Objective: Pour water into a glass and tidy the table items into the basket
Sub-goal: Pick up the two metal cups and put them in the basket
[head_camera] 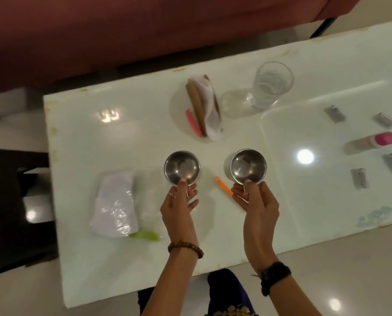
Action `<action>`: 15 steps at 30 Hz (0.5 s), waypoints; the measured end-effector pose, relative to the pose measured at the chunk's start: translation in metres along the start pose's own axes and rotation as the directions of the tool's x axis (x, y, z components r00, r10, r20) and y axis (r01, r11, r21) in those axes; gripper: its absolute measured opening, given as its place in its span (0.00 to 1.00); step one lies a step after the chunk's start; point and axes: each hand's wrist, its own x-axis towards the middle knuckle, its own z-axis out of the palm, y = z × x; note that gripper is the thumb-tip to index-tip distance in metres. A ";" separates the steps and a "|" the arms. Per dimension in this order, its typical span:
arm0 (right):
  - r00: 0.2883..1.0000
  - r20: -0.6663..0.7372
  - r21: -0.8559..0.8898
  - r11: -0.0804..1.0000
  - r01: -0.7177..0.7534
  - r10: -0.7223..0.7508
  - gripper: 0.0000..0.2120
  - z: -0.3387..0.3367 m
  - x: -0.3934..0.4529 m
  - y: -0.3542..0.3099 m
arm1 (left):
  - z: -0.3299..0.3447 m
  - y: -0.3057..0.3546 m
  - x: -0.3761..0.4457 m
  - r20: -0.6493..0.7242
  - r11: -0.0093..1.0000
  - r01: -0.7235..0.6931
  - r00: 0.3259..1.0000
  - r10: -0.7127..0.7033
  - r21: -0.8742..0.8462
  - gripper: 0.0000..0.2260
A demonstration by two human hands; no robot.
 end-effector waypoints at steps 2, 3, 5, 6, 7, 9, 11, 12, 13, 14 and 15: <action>0.996 0.083 -0.016 1.000 0.019 -0.017 0.09 0.030 -0.020 -0.002 | -0.028 0.017 0.008 -0.035 0.999 -0.029 0.999 0.028 -0.029 0.09; 0.991 0.133 -0.028 0.999 0.032 -0.028 0.09 0.048 -0.030 -0.003 | -0.044 0.026 0.014 -0.057 0.998 -0.041 0.998 0.038 -0.052 0.08; 0.969 0.242 -0.047 0.997 0.056 -0.043 0.09 0.090 -0.051 -0.004 | -0.082 0.050 0.029 -0.108 0.990 -0.084 0.992 0.072 -0.111 0.08; 0.955 0.292 -0.056 0.996 0.065 -0.046 0.09 0.108 -0.059 -0.006 | -0.097 0.062 0.034 -0.134 0.986 -0.108 0.987 0.090 -0.127 0.08; 0.935 0.350 -0.068 0.995 0.076 -0.047 0.10 0.130 -0.070 -0.006 | -0.118 0.076 0.042 -0.170 0.980 -0.137 0.979 0.112 -0.142 0.08; 0.880 0.471 -0.087 0.990 0.110 -0.056 0.10 0.178 -0.094 -0.005 | -0.161 0.107 0.058 -0.251 0.967 -0.183 0.959 0.135 -0.180 0.08; 0.818 0.571 -0.096 0.985 0.142 -0.062 0.12 0.223 -0.117 -0.007 | -0.200 0.138 0.074 -0.312 0.951 -0.217 0.939 0.143 -0.219 0.06; 0.784 0.617 -0.101 0.980 0.171 -0.073 0.12 0.247 -0.130 -0.007 | -0.222 0.154 0.085 -0.343 0.944 -0.235 0.928 0.147 -0.232 0.05; 0.753 0.653 -0.107 0.973 0.202 -0.085 0.12 0.272 -0.143 -0.006 | -0.245 0.170 0.096 -0.372 0.938 -0.251 0.916 0.150 -0.238 0.05; 0.726 0.682 -0.118 0.966 0.232 -0.091 0.12 0.298 -0.157 -0.006 | -0.267 0.186 0.109 -0.397 0.933 -0.260 0.906 0.147 -0.247 0.05; 0.699 0.709 -0.128 0.958 0.257 -0.092 0.11 0.322 -0.169 -0.004 | -0.287 0.201 0.123 -0.414 0.930 -0.266 0.899 0.143 -0.255 0.06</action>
